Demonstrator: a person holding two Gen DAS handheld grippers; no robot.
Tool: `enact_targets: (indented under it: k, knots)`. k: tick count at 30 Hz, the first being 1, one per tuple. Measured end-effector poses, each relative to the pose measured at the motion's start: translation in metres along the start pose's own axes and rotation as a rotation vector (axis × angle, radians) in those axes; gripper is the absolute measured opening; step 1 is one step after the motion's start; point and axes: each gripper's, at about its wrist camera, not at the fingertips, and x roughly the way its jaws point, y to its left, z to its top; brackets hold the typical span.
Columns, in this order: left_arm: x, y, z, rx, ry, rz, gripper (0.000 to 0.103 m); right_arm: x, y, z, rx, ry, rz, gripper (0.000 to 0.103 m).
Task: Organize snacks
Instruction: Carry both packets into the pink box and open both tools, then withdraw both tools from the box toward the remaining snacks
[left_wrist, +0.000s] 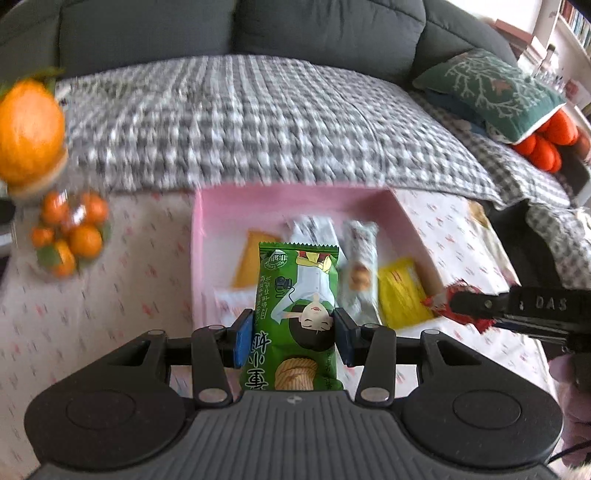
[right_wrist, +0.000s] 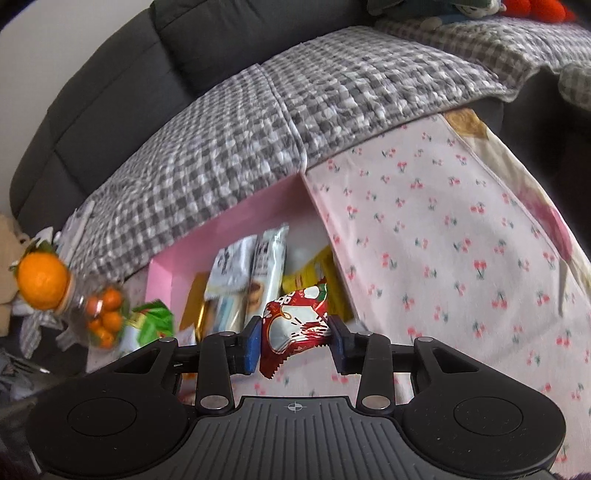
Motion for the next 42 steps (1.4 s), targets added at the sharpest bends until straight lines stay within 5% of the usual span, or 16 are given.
enact_targets:
  k: [11,25,27,30,42]
  knots:
    - [0.056,0.012,0.042,0.079,-0.004,0.098,0.041,0.046,0.008,0.031,-0.038,-0.029,0.007,0.037]
    - [0.096,0.019,0.053,0.080,0.030,0.139,0.042,0.082,0.009,0.039,-0.075,-0.029,-0.024,0.040]
    - [0.095,0.018,0.053,0.092,0.008,0.150,0.049,0.082,0.009,0.039,-0.079,-0.037,-0.023,0.041]
    - [0.087,0.015,0.050,0.117,-0.034,0.155,0.068,0.077,0.014,0.039,-0.100,-0.045,-0.030,0.056]
    - [0.037,0.019,0.029,0.105,-0.040,0.103,0.080,0.048,0.025,0.024,-0.116,-0.025,-0.037,0.075]
